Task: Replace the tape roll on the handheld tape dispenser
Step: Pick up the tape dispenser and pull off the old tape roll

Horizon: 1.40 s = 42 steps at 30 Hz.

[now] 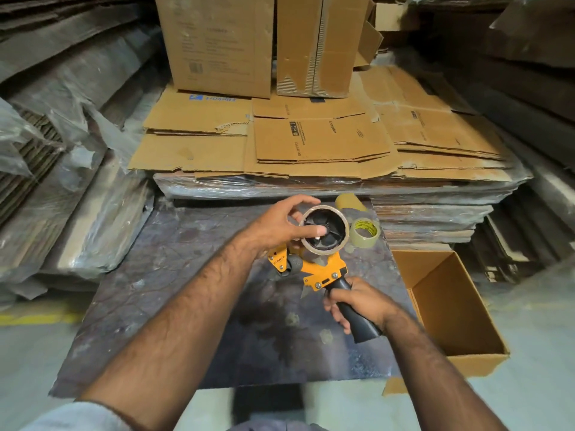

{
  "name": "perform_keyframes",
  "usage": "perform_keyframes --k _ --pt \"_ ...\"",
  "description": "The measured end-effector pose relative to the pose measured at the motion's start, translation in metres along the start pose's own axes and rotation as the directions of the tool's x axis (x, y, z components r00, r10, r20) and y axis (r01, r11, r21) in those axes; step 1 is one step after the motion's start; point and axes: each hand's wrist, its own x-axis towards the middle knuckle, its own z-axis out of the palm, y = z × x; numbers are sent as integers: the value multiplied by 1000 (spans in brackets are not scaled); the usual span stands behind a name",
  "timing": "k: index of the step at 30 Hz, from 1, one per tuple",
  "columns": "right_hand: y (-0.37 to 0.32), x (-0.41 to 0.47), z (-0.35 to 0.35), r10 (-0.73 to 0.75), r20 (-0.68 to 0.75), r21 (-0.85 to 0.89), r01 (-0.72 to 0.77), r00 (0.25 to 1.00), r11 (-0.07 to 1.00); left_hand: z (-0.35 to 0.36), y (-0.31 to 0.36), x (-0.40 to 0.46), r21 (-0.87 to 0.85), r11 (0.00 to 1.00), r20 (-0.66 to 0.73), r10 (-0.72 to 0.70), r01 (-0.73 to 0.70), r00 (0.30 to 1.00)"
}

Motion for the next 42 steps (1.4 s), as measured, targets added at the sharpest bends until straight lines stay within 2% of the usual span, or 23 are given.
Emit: perform_keyframes --k 9,18,23,26,30,32,34,38,40,42 --pt "2 5 0 14 9 -21 -14 1000 1000 3 5 5 70 995 24 -74 72 997" --pt "4 3 -7 17 -2 -67 -17 1000 998 3 7 0 176 984 53 -27 17 998" --pt "0 -1 -8 40 -8 -119 -41 999 992 1 3 -3 258 966 -2 2 -2 1000" --pt "-2 -3 -9 50 -56 -196 -60 997 979 -3 0 -3 494 865 -2 105 -90 994" --pt "-8 -3 -9 59 -137 -342 -103 989 934 -7 -2 2 651 704 103 287 -283 952" --pt "-10 -4 -7 51 -151 -362 -103 987 926 -4 -3 2 708 605 185 337 -363 923" --pt "-11 -6 -6 48 -163 -373 -107 985 922 0 -3 -1 768 516 220 346 -381 912" --pt "-10 -8 -7 58 -176 -419 -128 983 899 10 0 -3 911 268 222 320 -313 921" --pt "-8 -8 -6 64 -183 -421 -137 981 897 13 -1 -1 923 266 195 302 -279 933" --pt "-8 -10 -6 69 -190 -416 -144 979 898 13 -4 0 892 360 166 302 -273 939"
